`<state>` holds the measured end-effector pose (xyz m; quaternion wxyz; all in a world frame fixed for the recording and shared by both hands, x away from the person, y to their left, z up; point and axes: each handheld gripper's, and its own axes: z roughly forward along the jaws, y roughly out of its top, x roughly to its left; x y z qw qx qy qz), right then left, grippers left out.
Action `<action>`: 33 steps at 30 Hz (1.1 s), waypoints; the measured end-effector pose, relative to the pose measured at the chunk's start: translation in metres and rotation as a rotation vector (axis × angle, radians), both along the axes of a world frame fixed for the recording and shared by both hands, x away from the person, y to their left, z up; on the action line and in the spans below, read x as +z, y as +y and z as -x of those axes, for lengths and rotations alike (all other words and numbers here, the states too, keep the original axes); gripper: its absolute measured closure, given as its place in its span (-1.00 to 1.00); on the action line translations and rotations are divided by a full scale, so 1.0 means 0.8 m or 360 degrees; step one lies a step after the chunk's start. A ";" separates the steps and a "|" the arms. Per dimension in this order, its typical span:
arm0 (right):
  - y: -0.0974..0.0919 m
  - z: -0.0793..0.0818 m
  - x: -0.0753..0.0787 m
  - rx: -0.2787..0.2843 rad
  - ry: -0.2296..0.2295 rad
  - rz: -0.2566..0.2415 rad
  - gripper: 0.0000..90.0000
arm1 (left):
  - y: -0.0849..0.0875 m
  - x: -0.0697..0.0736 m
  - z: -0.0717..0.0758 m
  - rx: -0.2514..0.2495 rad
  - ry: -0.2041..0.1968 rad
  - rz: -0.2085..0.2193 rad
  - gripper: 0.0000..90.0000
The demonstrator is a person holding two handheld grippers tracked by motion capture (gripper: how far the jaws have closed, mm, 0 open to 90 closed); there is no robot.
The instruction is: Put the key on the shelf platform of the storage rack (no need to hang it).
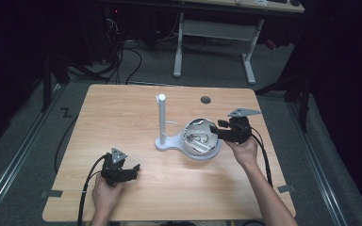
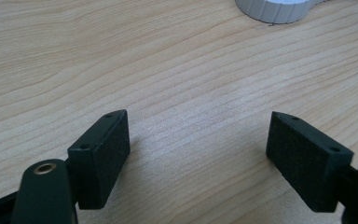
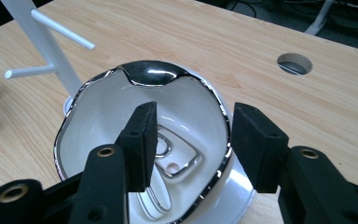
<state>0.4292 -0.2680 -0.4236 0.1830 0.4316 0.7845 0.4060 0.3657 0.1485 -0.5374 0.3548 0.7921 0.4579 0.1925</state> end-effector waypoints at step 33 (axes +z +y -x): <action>-0.048 0.029 0.027 -0.0131 -0.0039 -0.0031 0.13 | 0.000 0.000 0.001 -0.0003 -0.0002 -0.0004 -0.52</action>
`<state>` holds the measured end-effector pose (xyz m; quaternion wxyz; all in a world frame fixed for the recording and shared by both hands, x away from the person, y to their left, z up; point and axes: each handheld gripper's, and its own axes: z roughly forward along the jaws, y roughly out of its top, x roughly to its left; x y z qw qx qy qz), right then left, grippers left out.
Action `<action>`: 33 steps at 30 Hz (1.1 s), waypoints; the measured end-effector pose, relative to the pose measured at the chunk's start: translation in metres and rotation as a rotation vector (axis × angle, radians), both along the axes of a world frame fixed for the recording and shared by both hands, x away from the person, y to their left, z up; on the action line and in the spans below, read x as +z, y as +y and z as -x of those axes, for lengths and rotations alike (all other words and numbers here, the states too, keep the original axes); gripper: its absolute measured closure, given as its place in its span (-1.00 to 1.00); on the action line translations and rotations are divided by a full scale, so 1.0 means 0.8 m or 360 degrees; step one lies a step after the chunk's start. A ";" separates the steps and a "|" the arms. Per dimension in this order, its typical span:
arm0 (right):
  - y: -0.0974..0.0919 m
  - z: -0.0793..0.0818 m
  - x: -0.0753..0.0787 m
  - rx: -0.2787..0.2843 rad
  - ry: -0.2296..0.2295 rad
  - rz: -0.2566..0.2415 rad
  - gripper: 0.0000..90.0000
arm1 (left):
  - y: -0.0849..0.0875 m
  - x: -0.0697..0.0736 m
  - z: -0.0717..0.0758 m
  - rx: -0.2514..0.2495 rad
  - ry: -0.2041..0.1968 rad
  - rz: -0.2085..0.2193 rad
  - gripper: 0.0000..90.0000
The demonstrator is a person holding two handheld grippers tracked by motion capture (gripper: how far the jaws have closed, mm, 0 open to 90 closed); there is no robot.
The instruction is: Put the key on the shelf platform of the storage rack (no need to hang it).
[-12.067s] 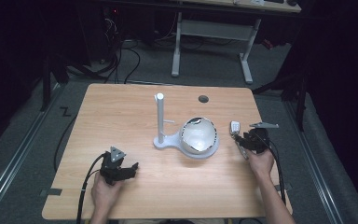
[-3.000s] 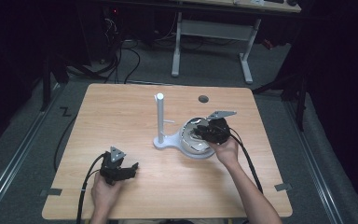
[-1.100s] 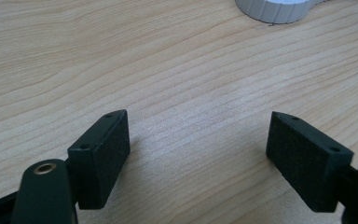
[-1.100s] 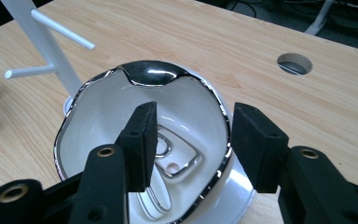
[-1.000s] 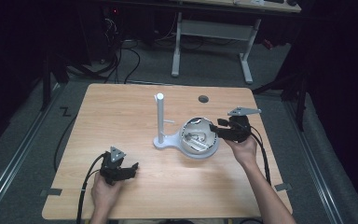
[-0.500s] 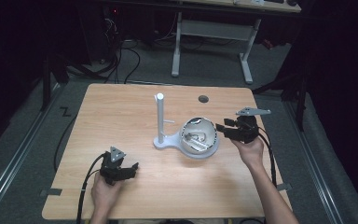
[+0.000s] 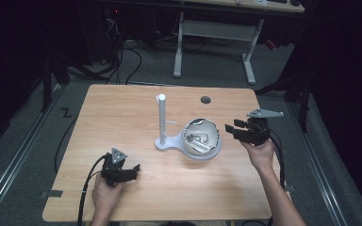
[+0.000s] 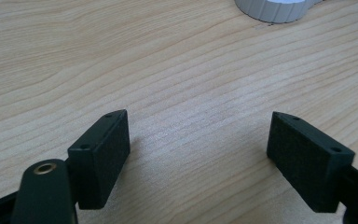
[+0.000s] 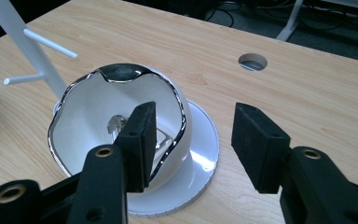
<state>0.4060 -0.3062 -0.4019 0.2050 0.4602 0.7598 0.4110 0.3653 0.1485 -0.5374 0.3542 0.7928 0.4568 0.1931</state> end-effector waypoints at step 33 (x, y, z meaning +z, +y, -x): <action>-0.062 0.057 -0.016 -0.0128 0.0010 -0.0096 0.10 | 0.000 0.000 0.000 0.0000 0.0000 0.0000 -0.51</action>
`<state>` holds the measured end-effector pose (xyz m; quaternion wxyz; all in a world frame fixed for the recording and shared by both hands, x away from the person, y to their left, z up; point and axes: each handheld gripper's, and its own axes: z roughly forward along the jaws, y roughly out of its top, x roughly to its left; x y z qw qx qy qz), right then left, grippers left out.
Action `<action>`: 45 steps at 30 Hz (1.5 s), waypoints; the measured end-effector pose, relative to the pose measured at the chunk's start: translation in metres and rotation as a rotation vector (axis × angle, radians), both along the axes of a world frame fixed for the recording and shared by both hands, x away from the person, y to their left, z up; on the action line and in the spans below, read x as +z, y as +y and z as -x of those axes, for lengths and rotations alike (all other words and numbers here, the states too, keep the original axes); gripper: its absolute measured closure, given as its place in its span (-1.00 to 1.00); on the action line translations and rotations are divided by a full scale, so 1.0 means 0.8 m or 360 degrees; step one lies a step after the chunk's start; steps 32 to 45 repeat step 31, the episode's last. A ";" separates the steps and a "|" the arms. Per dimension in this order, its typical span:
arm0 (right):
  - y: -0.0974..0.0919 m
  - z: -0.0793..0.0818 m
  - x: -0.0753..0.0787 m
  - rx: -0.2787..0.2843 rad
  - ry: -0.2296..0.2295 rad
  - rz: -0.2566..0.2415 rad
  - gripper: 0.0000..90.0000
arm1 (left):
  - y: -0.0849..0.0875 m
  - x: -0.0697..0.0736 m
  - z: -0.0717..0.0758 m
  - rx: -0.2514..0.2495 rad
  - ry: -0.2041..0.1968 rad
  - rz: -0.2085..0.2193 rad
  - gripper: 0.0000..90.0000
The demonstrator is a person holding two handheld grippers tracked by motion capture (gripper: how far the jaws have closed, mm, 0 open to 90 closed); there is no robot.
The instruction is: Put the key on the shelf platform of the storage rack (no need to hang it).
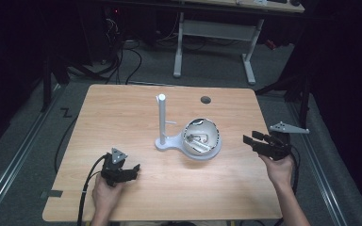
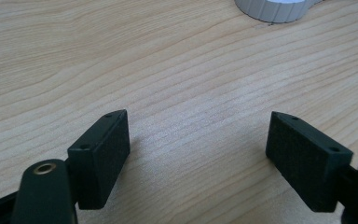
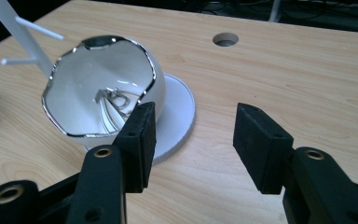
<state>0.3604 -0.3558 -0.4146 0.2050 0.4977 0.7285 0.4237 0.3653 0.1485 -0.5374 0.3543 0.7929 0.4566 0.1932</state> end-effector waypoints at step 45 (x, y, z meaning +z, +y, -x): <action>0.028 0.013 -0.145 -0.0114 0.0140 0.0307 -0.04 | 0.000 0.000 0.000 0.0001 -0.0002 -0.0005 -0.51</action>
